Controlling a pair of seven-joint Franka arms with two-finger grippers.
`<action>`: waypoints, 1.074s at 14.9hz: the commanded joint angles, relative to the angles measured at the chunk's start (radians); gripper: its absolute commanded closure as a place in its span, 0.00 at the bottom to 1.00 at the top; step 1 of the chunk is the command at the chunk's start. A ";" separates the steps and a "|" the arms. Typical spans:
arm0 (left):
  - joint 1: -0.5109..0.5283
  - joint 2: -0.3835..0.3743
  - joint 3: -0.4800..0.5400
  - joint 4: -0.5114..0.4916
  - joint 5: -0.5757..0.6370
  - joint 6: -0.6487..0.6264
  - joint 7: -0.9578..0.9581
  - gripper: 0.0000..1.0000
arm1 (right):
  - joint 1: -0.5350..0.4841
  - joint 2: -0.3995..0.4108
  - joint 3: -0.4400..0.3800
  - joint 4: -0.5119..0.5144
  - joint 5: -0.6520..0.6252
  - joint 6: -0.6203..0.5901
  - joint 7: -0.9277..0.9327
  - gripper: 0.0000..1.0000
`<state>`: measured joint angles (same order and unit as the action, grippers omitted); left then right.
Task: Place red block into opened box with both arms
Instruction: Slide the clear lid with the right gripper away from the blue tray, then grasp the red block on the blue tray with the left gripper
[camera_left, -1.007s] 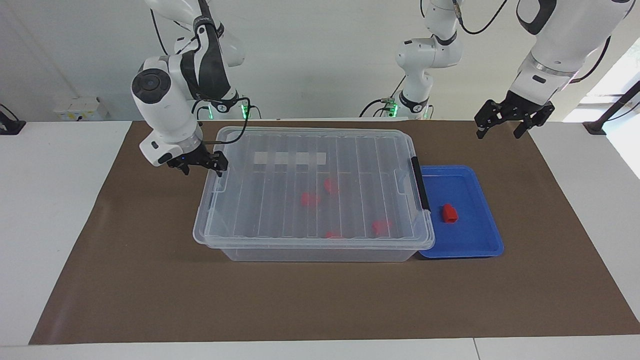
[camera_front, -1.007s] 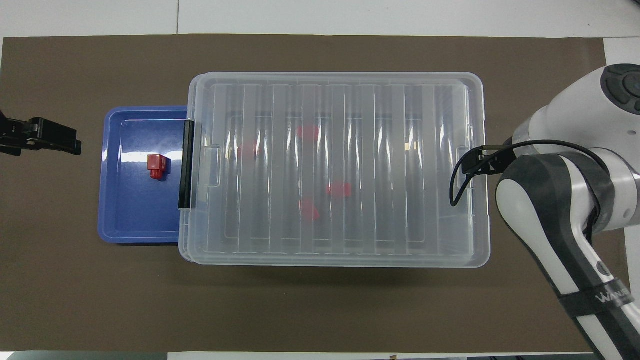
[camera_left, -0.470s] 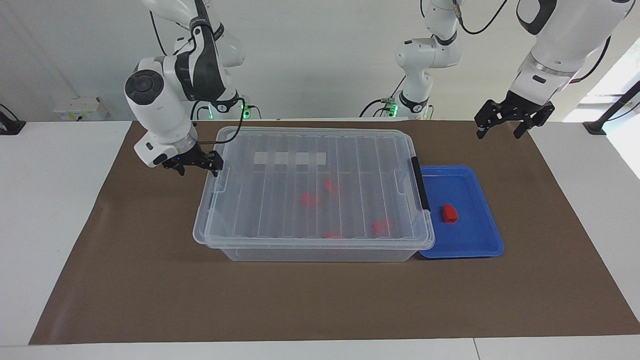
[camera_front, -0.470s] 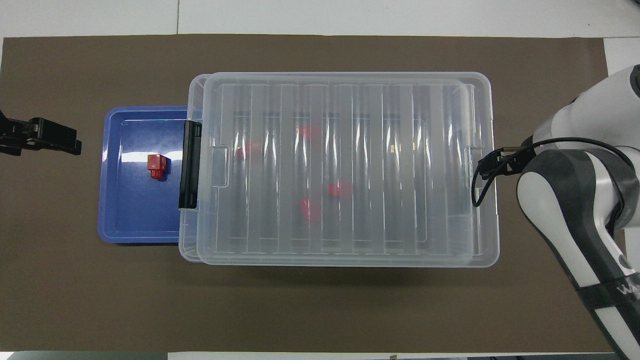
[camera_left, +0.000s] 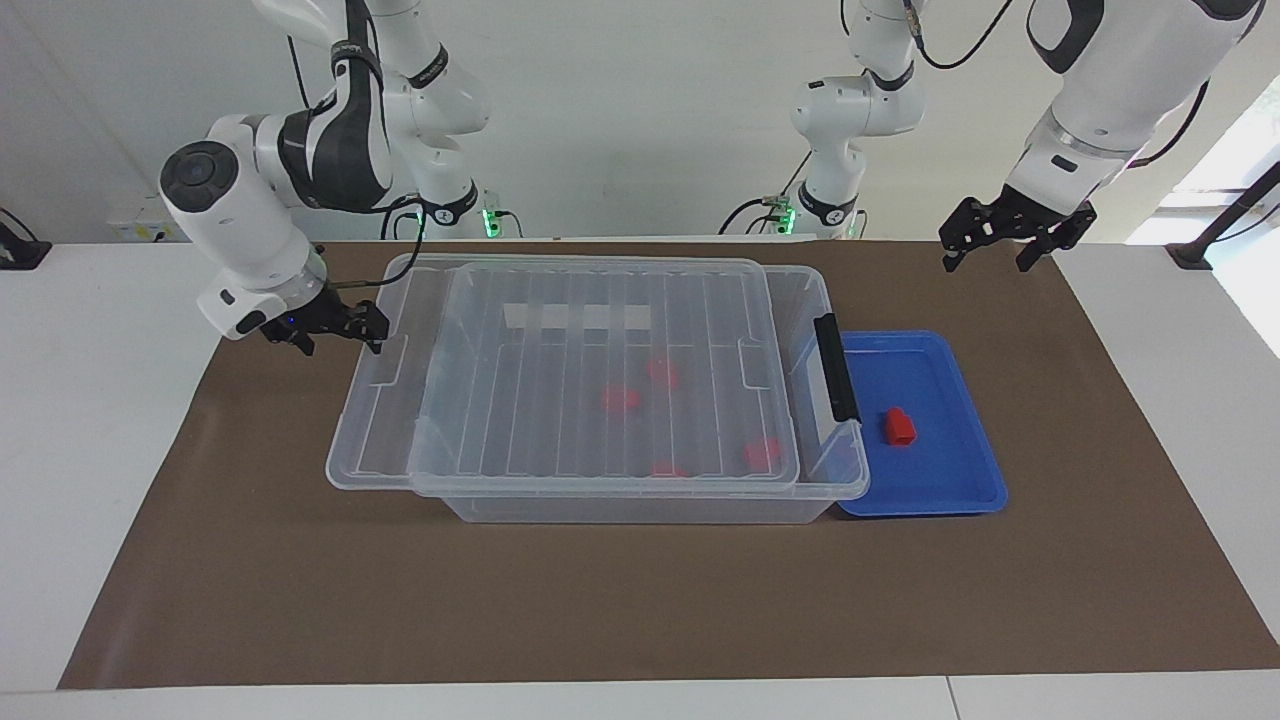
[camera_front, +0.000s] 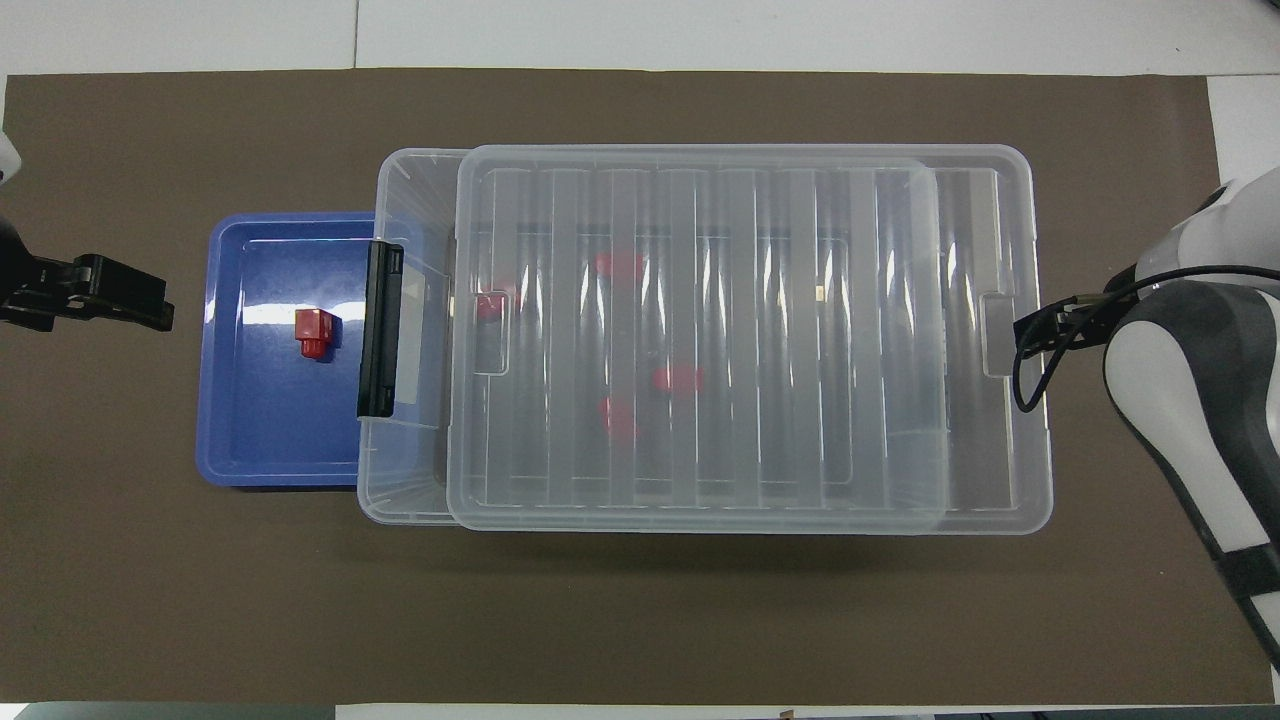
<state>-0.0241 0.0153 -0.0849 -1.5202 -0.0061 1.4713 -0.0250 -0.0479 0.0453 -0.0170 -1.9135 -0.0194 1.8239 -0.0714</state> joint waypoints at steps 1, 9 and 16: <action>-0.002 -0.052 0.007 -0.102 -0.009 0.125 0.007 0.00 | -0.010 -0.024 -0.017 -0.029 -0.002 0.023 -0.047 0.00; -0.002 -0.058 0.007 -0.464 -0.009 0.605 0.010 0.00 | -0.012 -0.022 -0.075 -0.027 -0.020 0.028 -0.134 0.00; -0.028 0.106 0.005 -0.595 -0.009 0.960 -0.001 0.00 | -0.012 -0.021 -0.124 -0.026 -0.027 0.035 -0.205 0.00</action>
<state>-0.0288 0.0823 -0.0872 -2.0848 -0.0061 2.3240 -0.0249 -0.0504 0.0451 -0.1284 -1.9134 -0.0297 1.8300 -0.2313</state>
